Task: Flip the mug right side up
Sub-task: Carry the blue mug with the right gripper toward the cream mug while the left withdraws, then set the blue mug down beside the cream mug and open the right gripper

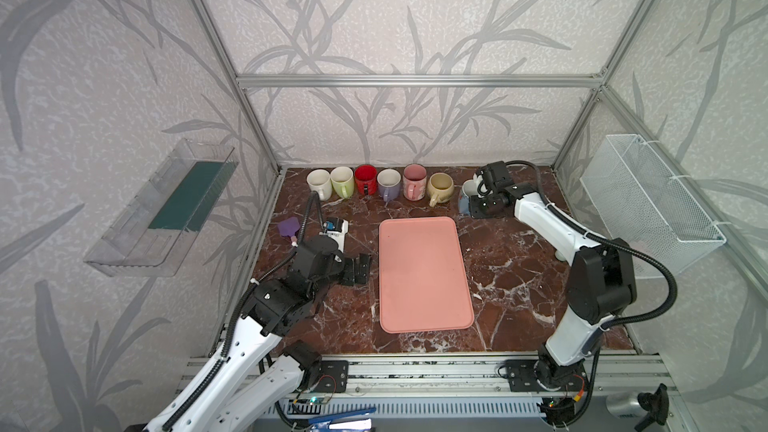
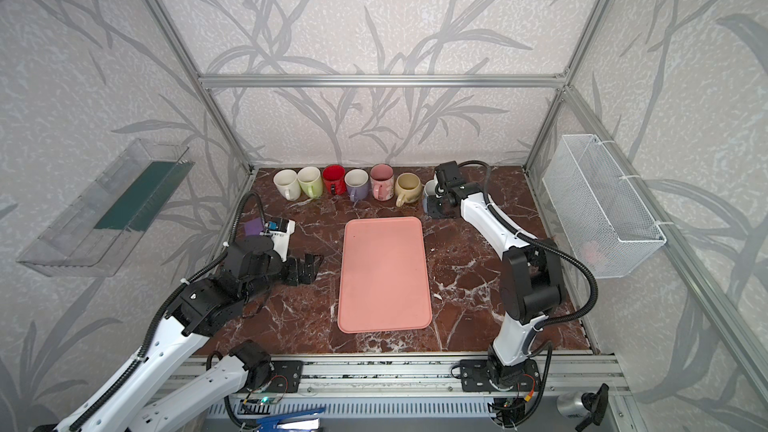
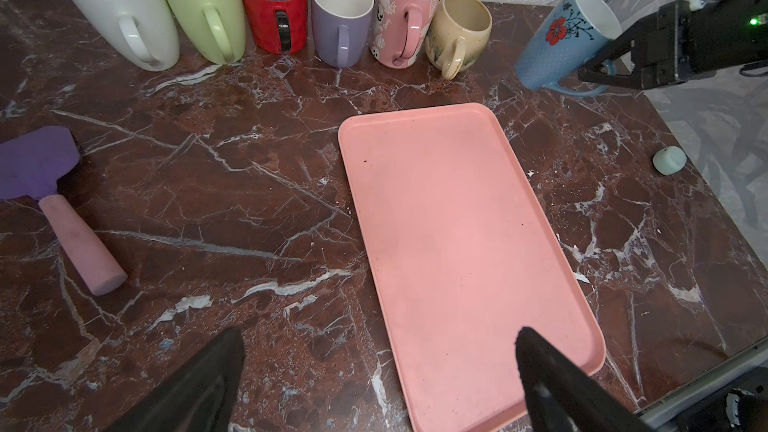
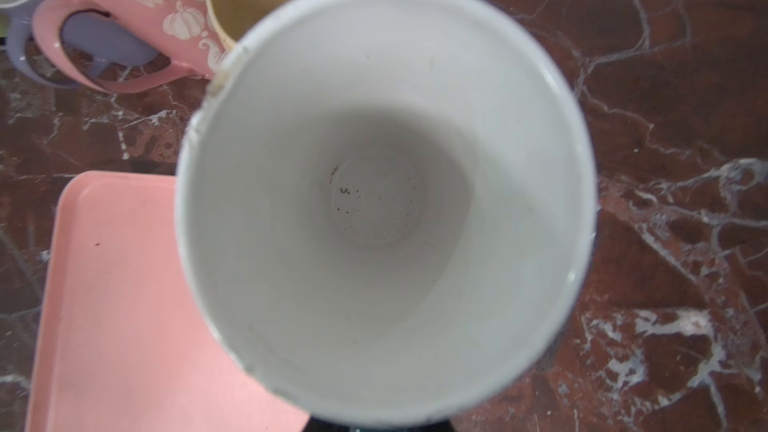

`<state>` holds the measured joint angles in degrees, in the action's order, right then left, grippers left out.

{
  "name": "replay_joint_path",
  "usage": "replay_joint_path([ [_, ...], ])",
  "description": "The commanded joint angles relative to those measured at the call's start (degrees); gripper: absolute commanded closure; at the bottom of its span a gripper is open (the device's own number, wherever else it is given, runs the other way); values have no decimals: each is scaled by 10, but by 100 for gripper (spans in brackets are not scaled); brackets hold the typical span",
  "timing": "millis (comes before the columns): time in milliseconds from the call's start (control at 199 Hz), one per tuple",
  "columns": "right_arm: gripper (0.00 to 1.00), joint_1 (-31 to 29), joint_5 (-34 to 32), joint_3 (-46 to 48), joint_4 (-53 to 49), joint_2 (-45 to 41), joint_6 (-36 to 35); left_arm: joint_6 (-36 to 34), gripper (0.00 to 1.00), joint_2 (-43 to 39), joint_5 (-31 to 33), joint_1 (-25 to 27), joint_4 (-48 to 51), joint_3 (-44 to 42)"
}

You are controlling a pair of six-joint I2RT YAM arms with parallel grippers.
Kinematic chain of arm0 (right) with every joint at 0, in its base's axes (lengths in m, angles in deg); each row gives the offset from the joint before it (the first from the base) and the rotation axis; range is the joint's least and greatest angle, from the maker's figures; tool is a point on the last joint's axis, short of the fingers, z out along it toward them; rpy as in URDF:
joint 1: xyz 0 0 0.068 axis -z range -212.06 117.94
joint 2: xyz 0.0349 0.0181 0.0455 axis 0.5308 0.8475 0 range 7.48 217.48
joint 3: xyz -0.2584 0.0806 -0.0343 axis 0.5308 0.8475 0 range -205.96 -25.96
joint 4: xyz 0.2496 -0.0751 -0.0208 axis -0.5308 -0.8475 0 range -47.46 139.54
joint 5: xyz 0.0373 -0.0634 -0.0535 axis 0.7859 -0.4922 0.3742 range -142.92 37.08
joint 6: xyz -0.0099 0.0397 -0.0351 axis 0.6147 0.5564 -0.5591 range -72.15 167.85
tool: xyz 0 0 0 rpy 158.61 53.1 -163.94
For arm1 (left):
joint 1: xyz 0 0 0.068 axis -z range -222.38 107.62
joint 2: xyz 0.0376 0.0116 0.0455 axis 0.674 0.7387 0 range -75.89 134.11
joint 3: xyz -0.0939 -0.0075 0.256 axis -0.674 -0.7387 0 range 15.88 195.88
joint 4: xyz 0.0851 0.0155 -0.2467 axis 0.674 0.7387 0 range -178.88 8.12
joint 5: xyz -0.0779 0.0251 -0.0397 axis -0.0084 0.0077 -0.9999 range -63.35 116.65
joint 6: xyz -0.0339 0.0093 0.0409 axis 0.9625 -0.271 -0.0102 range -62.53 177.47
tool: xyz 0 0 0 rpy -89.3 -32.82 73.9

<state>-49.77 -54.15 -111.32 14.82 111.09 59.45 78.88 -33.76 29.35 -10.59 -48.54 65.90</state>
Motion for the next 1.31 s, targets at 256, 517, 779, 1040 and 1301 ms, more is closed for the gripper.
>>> replay_joint_path([
  [256,100,12,-64,-116,16,109,-55,-8,0,-15,39,-3,14,-10],
  [517,100,19,-64,-166,23,163,-50,-8,0,-34,55,-7,6,-13],
  [779,100,28,-35,-194,38,203,-38,-8,0,-34,52,-23,-2,-18],
  [1040,100,30,-35,-208,50,229,-39,-5,0,-20,32,-46,-8,-19],
  [1301,100,29,-40,-215,58,243,-45,-2,0,-10,6,-71,-16,-21],
])
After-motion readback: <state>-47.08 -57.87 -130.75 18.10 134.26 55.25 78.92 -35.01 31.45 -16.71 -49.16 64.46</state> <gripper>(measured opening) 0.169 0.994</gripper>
